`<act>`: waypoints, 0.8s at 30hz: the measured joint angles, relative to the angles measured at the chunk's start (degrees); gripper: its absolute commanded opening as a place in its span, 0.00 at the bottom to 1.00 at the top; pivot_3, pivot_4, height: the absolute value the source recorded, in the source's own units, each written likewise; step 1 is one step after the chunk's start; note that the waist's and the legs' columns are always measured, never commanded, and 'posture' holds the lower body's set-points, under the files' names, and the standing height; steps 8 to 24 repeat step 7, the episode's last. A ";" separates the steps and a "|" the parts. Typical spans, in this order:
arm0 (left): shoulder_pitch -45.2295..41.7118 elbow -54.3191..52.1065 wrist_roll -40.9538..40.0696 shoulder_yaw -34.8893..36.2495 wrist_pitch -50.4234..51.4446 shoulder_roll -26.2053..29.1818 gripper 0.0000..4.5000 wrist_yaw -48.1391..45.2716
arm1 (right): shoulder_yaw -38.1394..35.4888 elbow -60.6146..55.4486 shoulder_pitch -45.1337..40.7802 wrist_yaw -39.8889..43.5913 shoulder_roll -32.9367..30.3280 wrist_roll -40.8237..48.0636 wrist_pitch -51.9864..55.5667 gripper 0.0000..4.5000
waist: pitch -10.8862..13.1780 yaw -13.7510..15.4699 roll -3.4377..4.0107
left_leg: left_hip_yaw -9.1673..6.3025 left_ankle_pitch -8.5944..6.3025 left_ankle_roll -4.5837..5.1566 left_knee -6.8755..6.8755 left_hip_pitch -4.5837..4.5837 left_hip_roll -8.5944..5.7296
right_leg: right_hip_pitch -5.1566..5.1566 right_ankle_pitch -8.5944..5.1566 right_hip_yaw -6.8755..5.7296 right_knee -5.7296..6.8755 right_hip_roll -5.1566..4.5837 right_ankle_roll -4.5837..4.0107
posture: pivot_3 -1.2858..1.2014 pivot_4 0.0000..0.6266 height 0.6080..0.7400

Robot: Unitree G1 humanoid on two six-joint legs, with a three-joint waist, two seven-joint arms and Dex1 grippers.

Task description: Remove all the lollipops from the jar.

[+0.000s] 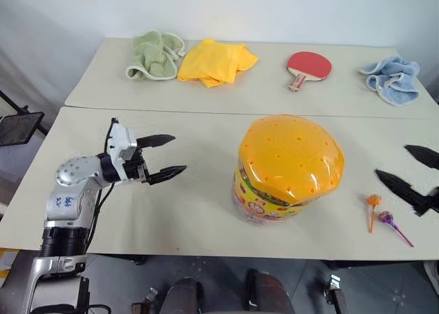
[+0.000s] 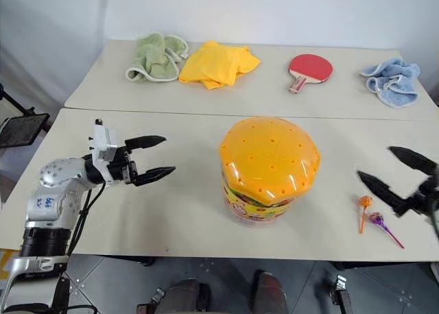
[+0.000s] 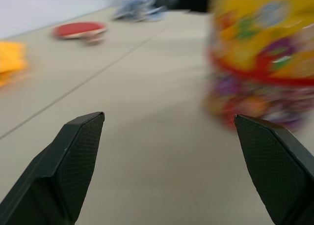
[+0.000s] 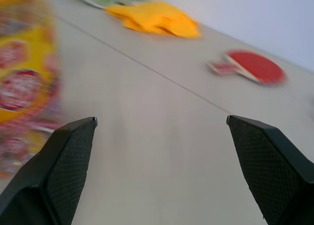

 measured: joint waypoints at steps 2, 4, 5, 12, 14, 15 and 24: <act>2.31 0.00 1.72 0.44 -2.45 0.36 1.00 1.66 | 3.48 0.41 -0.77 1.36 0.04 -1.45 -1.97 0.99 | 0.00 0.03 0.00 | 0.01 0.00 0.00 0.01 0.00 0.00 | 0.00 0.00 0.00 0.00 0.00 0.00 | 0.52 0.24 1.00; 4.35 0.01 2.92 1.26 -3.72 0.35 1.00 3.78 | 6.23 2.32 -3.09 1.94 0.81 -2.86 -4.60 0.99 | 0.01 0.19 -0.01 | -0.02 0.00 0.00 0.04 -0.02 -0.01 | 0.01 0.00 -0.02 0.00 -0.01 0.00 | 0.52 0.24 1.00; 4.93 0.00 3.42 1.64 -4.10 0.33 1.00 5.11 | 7.42 3.20 -4.06 2.13 1.30 -3.62 -6.38 0.99 | 0.01 0.27 -0.01 | -0.03 0.00 0.00 0.05 -0.02 -0.01 | 0.01 0.00 -0.02 0.01 -0.01 0.00 | 0.52 0.24 1.00; 5.43 -0.34 3.96 2.28 -4.48 0.21 1.00 7.62 | 9.40 4.31 -4.72 2.35 1.94 -5.27 -9.65 0.99 | 0.00 0.35 -0.01 | -0.05 0.00 0.00 0.04 -0.02 -0.01 | 0.01 0.00 -0.02 0.03 -0.03 0.00 | 0.52 0.24 1.00; 5.43 -0.34 3.96 2.28 -4.48 0.21 1.00 7.62 | 9.40 4.31 -4.72 2.35 1.94 -5.27 -9.65 0.99 | 0.00 0.35 -0.01 | -0.05 0.00 0.00 0.04 -0.02 -0.01 | 0.01 0.00 -0.02 0.03 -0.03 0.00 | 0.52 0.24 1.00; 5.43 -0.34 3.96 2.28 -4.48 0.21 1.00 7.62 | 9.40 4.31 -4.72 2.35 1.94 -5.27 -9.65 0.99 | 0.00 0.35 -0.01 | -0.05 0.00 0.00 0.04 -0.02 -0.01 | 0.01 0.00 -0.02 0.03 -0.03 0.00 | 0.52 0.24 1.00; 5.43 -0.34 3.96 2.28 -4.48 0.21 1.00 7.62 | 9.40 4.31 -4.72 2.35 1.94 -5.27 -9.65 0.99 | 0.00 0.35 -0.01 | -0.05 0.00 0.00 0.04 -0.02 -0.01 | 0.01 0.00 -0.02 0.03 -0.03 0.00 | 0.52 0.24 1.00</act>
